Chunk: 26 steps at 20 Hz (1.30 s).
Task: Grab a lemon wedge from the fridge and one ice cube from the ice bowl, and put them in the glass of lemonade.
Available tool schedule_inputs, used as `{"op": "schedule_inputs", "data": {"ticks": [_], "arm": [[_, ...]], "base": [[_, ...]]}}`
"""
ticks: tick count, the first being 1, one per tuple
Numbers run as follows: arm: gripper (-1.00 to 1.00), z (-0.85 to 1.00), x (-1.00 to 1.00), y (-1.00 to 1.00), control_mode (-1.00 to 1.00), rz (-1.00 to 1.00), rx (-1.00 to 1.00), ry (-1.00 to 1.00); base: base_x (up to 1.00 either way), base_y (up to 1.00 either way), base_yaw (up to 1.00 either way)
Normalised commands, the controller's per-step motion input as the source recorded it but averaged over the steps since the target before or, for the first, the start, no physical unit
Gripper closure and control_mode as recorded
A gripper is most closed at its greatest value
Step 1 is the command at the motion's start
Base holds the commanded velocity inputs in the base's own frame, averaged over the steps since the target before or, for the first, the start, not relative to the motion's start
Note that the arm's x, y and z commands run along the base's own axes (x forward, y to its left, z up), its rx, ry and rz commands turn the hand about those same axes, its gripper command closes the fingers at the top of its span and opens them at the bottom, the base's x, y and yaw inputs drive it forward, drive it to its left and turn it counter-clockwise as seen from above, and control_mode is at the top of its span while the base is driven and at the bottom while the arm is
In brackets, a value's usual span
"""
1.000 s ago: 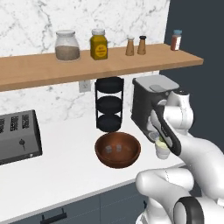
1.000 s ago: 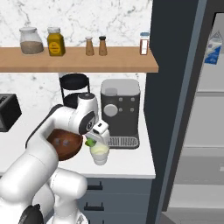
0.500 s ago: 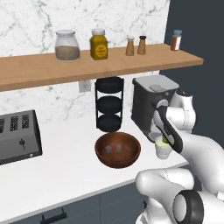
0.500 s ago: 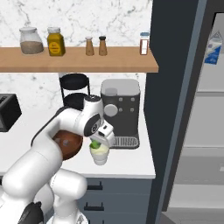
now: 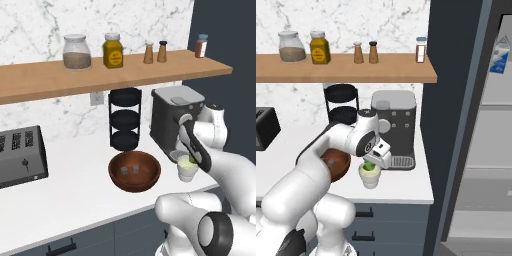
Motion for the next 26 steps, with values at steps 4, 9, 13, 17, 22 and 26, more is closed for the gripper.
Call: {"op": "schedule_inputs", "data": {"ticks": [4, 9, 13, 17, 22, 26], "arm": [[1.00, 0.00, 0.10, 0.06, -1.00, 0.00, 0.00, 0.00], [1.00, 0.00, 0.13, 0.00, -1.00, 0.00, 0.00, 0.00], [1.00, -0.02, 0.14, 0.00, -1.00, 0.00, 0.00, 0.00], [1.00, -0.13, 0.07, 0.00, -1.00, 0.00, 0.00, 0.00], [1.00, 0.00, 0.00, 0.00, -1.00, 0.00, 0.00, 0.00], [-1.00, 0.00, 0.00, 0.00, -1.00, 0.00, 0.00, 0.00]], "base": [[0.00, 0.00, 0.00], [0.00, 0.00, 0.00], [0.00, 0.00, 0.00], [0.00, 0.00, 0.00], [0.00, 0.00, 0.00], [0.00, 0.00, 0.00]]}}
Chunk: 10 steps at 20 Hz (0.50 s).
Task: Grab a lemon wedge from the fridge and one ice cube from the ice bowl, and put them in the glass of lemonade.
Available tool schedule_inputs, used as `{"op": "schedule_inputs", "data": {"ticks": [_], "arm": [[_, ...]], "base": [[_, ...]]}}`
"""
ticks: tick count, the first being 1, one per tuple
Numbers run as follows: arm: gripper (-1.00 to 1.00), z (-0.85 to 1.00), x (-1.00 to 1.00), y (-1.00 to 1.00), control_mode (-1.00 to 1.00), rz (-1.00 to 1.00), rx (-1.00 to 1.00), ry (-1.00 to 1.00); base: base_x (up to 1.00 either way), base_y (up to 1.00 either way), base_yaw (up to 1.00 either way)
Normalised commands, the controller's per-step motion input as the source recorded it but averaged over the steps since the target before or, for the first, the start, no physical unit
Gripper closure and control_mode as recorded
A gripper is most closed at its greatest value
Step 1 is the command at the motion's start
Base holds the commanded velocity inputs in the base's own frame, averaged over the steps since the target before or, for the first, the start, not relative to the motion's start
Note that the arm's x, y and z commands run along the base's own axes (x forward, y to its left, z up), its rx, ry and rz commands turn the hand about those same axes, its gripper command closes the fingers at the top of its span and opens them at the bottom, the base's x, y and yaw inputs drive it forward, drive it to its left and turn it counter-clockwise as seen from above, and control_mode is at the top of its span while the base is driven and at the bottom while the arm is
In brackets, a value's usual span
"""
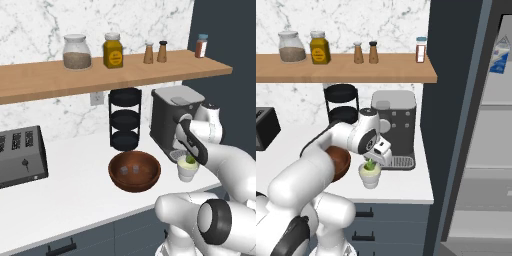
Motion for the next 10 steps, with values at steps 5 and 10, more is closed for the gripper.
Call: {"op": "schedule_inputs", "data": {"ticks": [5, 10], "arm": [[-1.00, 0.00, 0.00, 0.00, -1.00, 0.00, 0.00, 0.00], [-1.00, 0.00, 0.00, 0.00, -1.00, 0.00, 0.00, 0.00]], "base": [[0.00, 0.00, 0.00], [0.00, 0.00, 0.00]]}}
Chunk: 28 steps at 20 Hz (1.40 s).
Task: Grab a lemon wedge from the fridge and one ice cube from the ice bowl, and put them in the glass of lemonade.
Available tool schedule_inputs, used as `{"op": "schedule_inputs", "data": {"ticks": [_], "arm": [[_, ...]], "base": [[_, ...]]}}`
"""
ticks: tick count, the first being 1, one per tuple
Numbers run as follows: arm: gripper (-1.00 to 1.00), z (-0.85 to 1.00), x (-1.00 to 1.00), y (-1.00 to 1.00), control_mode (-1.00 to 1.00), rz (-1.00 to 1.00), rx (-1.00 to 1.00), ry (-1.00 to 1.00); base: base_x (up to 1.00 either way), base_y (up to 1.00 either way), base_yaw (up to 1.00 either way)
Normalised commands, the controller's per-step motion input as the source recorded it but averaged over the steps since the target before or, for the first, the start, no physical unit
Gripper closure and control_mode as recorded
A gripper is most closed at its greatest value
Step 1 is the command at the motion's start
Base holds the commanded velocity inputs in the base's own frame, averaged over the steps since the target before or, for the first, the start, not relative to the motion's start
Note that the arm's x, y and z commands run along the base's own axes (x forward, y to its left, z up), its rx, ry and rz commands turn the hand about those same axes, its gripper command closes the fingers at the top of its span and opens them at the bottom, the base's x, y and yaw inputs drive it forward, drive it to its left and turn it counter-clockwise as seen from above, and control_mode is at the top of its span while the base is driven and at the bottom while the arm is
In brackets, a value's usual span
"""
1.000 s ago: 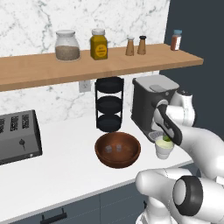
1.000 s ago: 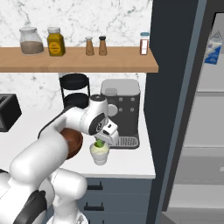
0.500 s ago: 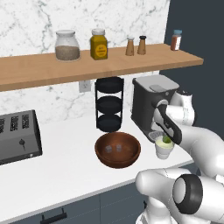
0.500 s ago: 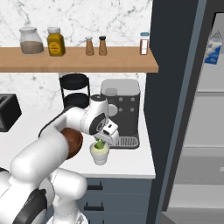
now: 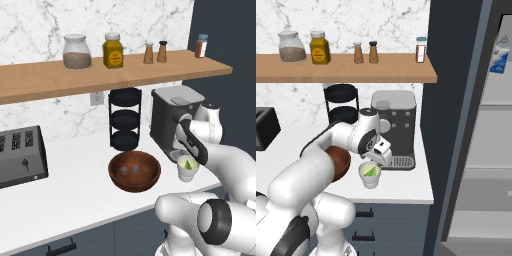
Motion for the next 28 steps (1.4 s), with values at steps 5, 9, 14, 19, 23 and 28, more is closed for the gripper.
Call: {"op": "schedule_inputs", "data": {"ticks": [5, 9, 14, 19, 23, 28], "arm": [[-1.00, 0.62, -0.26, 0.05, -1.00, 0.02, 0.00, -0.06], [-1.00, 0.81, -0.41, 0.56, -1.00, 0.26, 0.00, 0.05], [-1.00, 0.32, -0.02, 0.90, -1.00, 0.33, -0.01, 0.17], [-1.00, -0.02, 0.04, 0.98, -1.00, 0.07, -0.01, -0.01], [-1.00, -0.26, 0.31, 1.00, -1.00, 0.00, -0.01, 0.10], [-1.00, -0.79, 0.56, 0.33, -1.00, 0.00, 0.00, 0.12]], "base": [[0.00, 0.00, 0.00], [0.00, 0.00, 0.00], [0.00, 0.00, 0.00], [0.00, 0.00, 0.00], [0.00, 0.00, 0.00], [0.00, 0.00, 0.00]]}}
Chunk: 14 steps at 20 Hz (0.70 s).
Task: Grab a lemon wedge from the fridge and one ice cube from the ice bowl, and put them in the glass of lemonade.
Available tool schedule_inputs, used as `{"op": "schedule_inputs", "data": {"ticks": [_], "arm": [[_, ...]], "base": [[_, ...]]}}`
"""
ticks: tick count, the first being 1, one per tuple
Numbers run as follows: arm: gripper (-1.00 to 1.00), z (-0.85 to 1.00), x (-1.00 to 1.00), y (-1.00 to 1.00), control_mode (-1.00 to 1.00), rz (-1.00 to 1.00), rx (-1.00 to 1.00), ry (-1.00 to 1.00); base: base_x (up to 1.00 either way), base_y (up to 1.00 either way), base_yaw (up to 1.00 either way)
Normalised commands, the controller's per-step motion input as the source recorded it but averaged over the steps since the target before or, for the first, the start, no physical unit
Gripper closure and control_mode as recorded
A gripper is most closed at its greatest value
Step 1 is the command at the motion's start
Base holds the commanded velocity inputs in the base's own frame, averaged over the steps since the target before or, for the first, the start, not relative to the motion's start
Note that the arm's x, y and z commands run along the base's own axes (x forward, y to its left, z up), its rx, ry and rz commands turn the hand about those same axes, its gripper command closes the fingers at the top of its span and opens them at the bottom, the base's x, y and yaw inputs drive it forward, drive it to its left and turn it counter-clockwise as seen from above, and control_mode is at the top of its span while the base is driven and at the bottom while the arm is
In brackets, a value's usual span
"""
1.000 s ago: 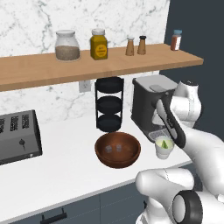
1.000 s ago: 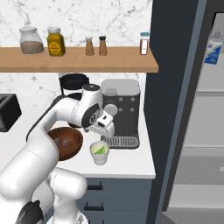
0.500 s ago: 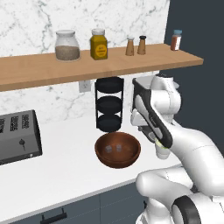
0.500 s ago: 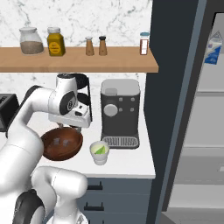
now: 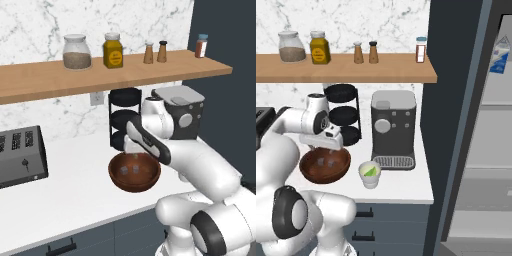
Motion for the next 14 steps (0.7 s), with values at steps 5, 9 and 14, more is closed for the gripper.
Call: {"op": "schedule_inputs", "data": {"ticks": [5, 9, 14], "arm": [[-1.00, -0.61, 0.53, 0.07, -1.00, 0.01, 0.00, 0.02], [-1.00, -0.31, 0.56, 0.34, -1.00, 0.00, 0.00, 0.00], [-1.00, -0.36, 0.33, 0.28, -1.00, 0.03, 0.00, 0.00]], "base": [[0.00, 0.00, 0.00], [0.00, 0.00, 0.00], [0.00, 0.00, 0.00]]}}
